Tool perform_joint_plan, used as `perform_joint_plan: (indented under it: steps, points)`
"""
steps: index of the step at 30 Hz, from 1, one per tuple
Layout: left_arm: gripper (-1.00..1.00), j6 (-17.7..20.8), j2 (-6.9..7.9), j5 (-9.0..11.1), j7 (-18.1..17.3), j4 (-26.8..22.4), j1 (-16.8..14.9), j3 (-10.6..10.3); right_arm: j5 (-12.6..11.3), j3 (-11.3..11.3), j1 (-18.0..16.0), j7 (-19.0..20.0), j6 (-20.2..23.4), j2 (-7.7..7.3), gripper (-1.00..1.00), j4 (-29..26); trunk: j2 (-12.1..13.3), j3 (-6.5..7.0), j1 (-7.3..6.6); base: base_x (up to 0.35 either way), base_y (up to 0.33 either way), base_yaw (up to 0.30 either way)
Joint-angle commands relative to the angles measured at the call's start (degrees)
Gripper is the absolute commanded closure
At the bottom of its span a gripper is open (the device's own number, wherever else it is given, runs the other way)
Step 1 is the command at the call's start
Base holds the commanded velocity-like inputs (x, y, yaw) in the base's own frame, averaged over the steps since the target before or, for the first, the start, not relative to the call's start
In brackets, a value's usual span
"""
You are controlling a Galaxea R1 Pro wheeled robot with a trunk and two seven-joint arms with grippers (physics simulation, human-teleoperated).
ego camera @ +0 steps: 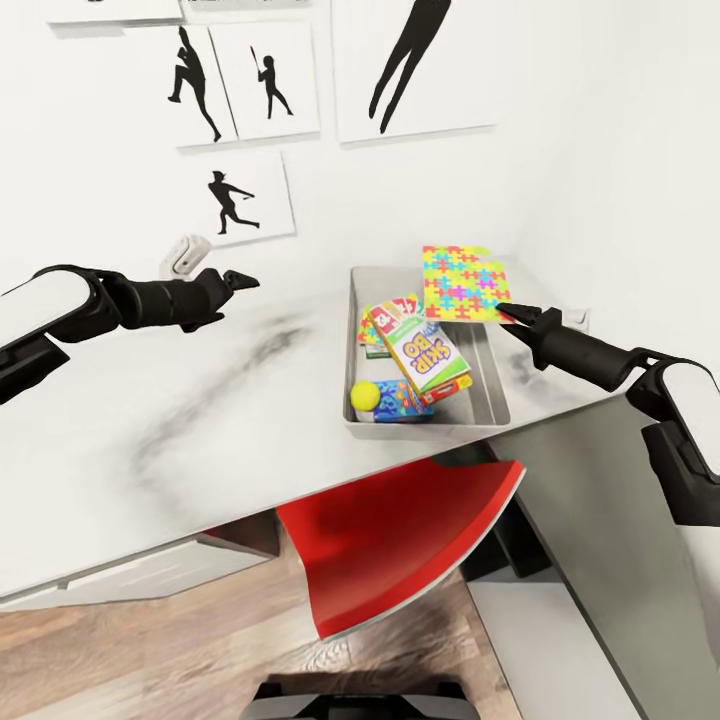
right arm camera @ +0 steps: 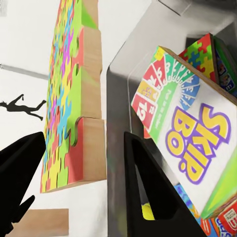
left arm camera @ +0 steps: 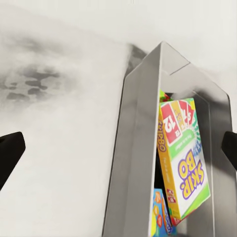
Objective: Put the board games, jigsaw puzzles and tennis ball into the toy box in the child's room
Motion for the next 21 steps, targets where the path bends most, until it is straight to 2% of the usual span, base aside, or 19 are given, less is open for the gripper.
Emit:
perform_joint_plan:
  steps: [1, 4, 6, 9, 13, 14, 15, 17, 21]
  points:
    - [-1.00, -0.02, 0.02, 0.26, 0.21, -0.03, -0.12, -0.26, -0.60, 0.06, -0.06, -0.59, -0.01, -0.04, 1.00, -0.05, -0.10, -0.02, 0.04, 0.000, 0.000, 0.000]
    - [-1.00, 0.00, 0.03, 0.27, 0.20, 0.06, -0.12, -0.70, -0.59, 0.49, -0.06, -0.65, -0.01, 0.04, 1.00, -0.05, -0.10, 0.18, 0.04, 0.000, 0.000, 0.000]
    - [-1.00, -0.01, 0.01, 0.27, 0.17, 0.27, -0.12, -0.94, -0.57, 1.69, -0.06, -0.70, -0.04, 0.42, 1.00, -0.05, -0.10, 0.32, 0.04, 0.000, 0.000, 0.000]
    - [-1.00, 0.00, 0.00, 0.26, 0.15, 0.62, -0.12, -1.20, -0.50, 3.88, -0.06, -1.12, -0.07, 1.35, 1.00, -0.05, -0.10, 0.52, 0.04, 0.000, 0.000, 0.000]
    - [-1.00, 0.02, -0.01, 0.26, 0.14, 0.84, -0.12, -1.37, -0.44, 5.42, -0.07, -3.31, -0.13, 2.75, 1.00, -0.05, -0.10, 0.78, 0.04, 0.000, 0.000, 0.000]
    - [-1.00, 0.02, -0.01, 0.27, 0.13, 0.90, -0.12, -1.42, -0.41, 5.80, -0.10, -4.78, -0.15, 3.72, 1.00, -0.05, -0.10, 0.84, 0.04, 0.000, 0.000, 0.000]
    - [-1.00, 0.02, -0.01, 0.27, 0.13, 0.90, -0.12, -1.42, -0.41, 5.80, -0.10, -4.78, -0.15, 3.72, 1.00, -0.05, -0.10, 0.90, 0.04, 0.000, 0.000, 0.000]
    - [-1.00, 0.01, -0.02, 0.27, 0.13, 0.95, -0.12, -1.45, -0.35, 6.13, -0.12, -6.54, -0.17, 5.03, 1.00, -0.07, -0.10, 1.02, 0.04, 0.000, 0.000, 0.000]
    - [-1.00, -0.01, -0.02, 0.27, 0.13, 1.04, -0.12, -1.48, -0.04, 6.34, -0.14, -7.78, -0.18, 5.86, 1.00, -0.29, -0.10, 1.23, 0.04, 0.000, 0.000, 0.000]
